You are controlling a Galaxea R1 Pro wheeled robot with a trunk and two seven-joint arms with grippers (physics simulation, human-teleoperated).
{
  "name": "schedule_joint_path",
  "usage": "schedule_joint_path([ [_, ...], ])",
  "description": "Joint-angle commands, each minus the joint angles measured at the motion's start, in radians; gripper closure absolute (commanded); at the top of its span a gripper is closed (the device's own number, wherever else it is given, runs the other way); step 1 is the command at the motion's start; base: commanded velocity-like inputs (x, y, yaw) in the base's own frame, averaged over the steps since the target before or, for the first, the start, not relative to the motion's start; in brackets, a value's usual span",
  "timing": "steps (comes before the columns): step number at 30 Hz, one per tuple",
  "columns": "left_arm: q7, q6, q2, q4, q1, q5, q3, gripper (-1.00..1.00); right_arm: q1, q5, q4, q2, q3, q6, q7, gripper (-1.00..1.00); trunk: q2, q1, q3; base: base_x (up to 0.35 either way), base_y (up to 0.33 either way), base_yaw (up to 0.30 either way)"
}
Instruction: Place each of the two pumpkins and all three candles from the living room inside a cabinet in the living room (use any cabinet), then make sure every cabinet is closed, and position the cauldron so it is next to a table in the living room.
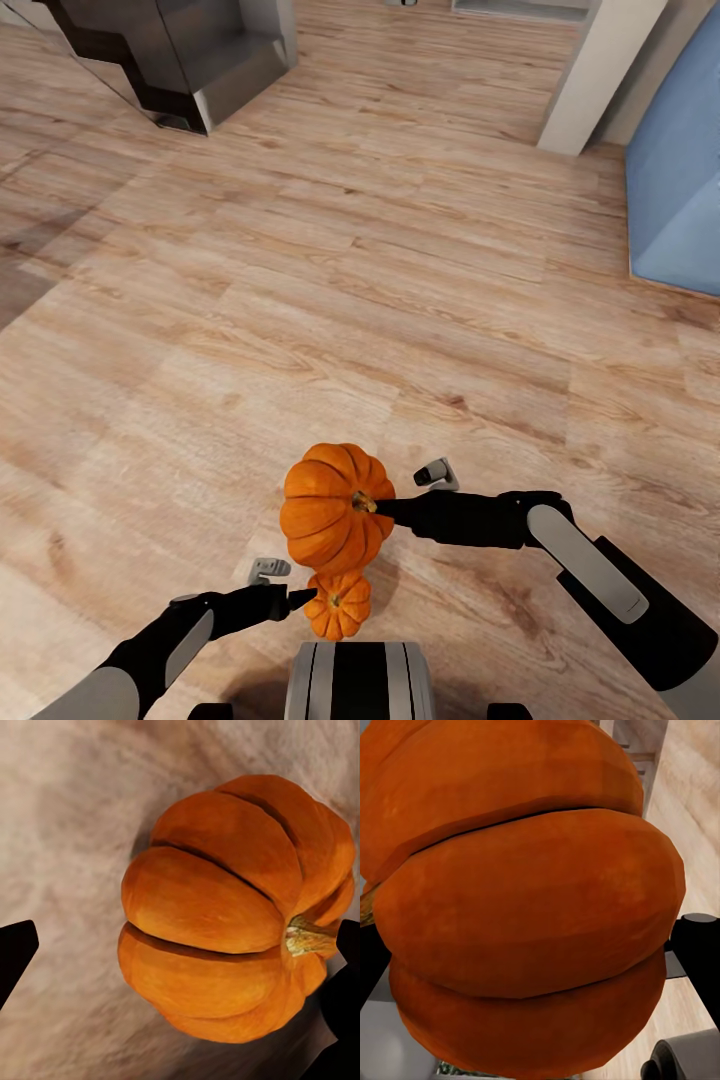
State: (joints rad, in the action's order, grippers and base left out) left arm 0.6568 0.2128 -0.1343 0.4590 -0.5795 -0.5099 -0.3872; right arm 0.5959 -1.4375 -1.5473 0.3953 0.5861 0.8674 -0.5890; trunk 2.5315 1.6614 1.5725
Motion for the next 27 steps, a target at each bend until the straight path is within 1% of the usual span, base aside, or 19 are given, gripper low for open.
schedule_joint_path([
  [1,0.000,0.009,-0.001,0.001,0.000,-0.010,-0.005,-1.00,0.001,-0.003,0.000,0.001,0.001,0.002,-0.001,1.00,0.000,0.000,0.001,0.001,-0.003,0.000],
  [5,0.000,0.009,0.001,0.001,0.000,-0.011,-0.004,-1.00,0.001,-0.003,0.000,0.001,0.001,0.002,-0.001,1.00,0.000,0.000,0.001,0.000,0.000,0.000],
  [8,0.000,0.009,0.002,0.001,0.000,-0.010,-0.004,-1.00,0.001,-0.003,0.000,0.000,0.001,0.002,0.000,1.00,0.001,0.001,0.012,0.000,0.000,0.000],
  [11,0.000,0.010,0.002,0.001,0.000,-0.010,-0.004,-1.00,0.001,-0.003,0.000,0.000,0.001,0.002,0.000,1.00,0.001,0.001,0.012,0.000,0.000,0.000],
  [15,0.000,0.010,0.004,0.001,0.000,-0.010,-0.004,-1.00,0.001,-0.003,0.001,0.000,0.001,0.002,0.000,1.00,0.002,0.003,0.028,0.000,0.000,0.000],
  [19,0.000,0.009,0.004,0.001,0.000,-0.010,-0.004,-1.00,0.001,-0.003,0.000,0.000,0.001,0.002,0.000,1.00,0.002,0.003,0.028,0.000,0.000,0.000],
  [24,0.000,0.009,0.005,0.001,0.000,-0.010,-0.004,-1.00,0.001,-0.003,0.000,0.000,0.001,0.002,0.000,1.00,0.003,0.005,0.047,0.000,0.000,0.000],
  [27,-0.001,0.008,0.005,0.001,0.000,-0.010,-0.004,-1.00,0.001,-0.003,0.000,0.000,0.001,0.002,0.000,1.00,0.003,0.005,0.047,0.000,0.000,0.000],
])
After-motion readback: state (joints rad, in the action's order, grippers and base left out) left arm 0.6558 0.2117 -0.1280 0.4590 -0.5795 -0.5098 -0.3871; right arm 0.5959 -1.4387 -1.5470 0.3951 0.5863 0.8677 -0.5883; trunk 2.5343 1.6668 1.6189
